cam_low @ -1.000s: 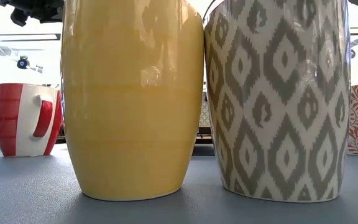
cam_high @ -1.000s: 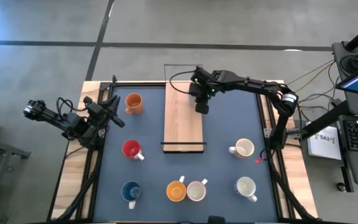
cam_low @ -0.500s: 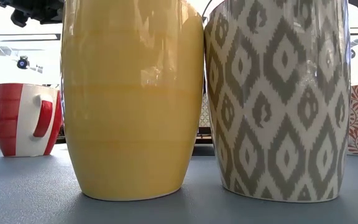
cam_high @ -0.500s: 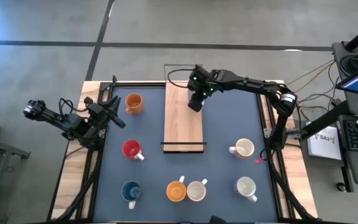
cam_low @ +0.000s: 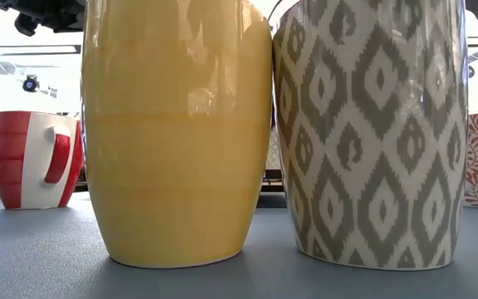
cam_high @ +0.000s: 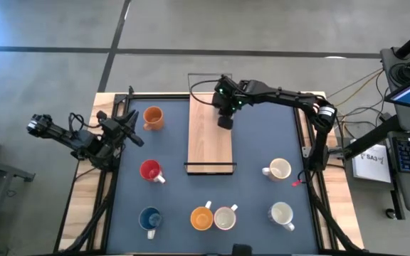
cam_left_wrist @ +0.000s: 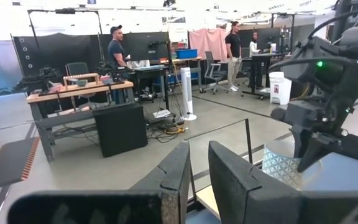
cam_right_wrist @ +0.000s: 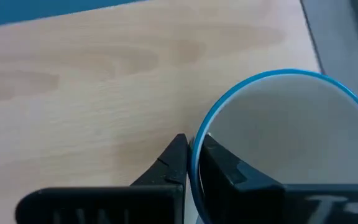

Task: Place coffee mugs
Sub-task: Put the top gray patterned mug on the shelf

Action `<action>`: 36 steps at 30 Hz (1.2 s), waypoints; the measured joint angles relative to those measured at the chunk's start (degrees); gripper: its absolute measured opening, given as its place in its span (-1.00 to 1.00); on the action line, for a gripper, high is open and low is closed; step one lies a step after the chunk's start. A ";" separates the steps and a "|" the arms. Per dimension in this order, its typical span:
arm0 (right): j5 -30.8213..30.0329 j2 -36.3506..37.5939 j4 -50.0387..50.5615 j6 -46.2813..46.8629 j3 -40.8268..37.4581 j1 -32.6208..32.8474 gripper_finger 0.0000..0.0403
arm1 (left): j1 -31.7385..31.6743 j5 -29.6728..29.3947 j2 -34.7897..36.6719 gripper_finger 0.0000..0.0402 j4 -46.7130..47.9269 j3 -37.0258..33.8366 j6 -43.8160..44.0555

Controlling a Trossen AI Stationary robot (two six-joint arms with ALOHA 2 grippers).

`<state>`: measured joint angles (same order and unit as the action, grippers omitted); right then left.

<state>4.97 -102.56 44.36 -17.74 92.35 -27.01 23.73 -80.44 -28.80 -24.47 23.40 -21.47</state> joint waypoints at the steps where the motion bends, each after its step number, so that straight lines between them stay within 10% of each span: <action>1: -0.07 0.00 -0.03 -2.33 0.42 0.00 -0.91 | 0.00 0.00 0.00 -0.79 0.02 -0.01 0.00; 36: -3.56 -1.87 -1.93 -6.34 2.10 -5.61 -0.55 | -0.37 0.02 -1.59 -0.79 1.48 0.05 0.78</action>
<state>1.41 -104.44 42.44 -24.07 94.45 -32.62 23.35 -80.42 -30.39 -22.99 23.45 -20.69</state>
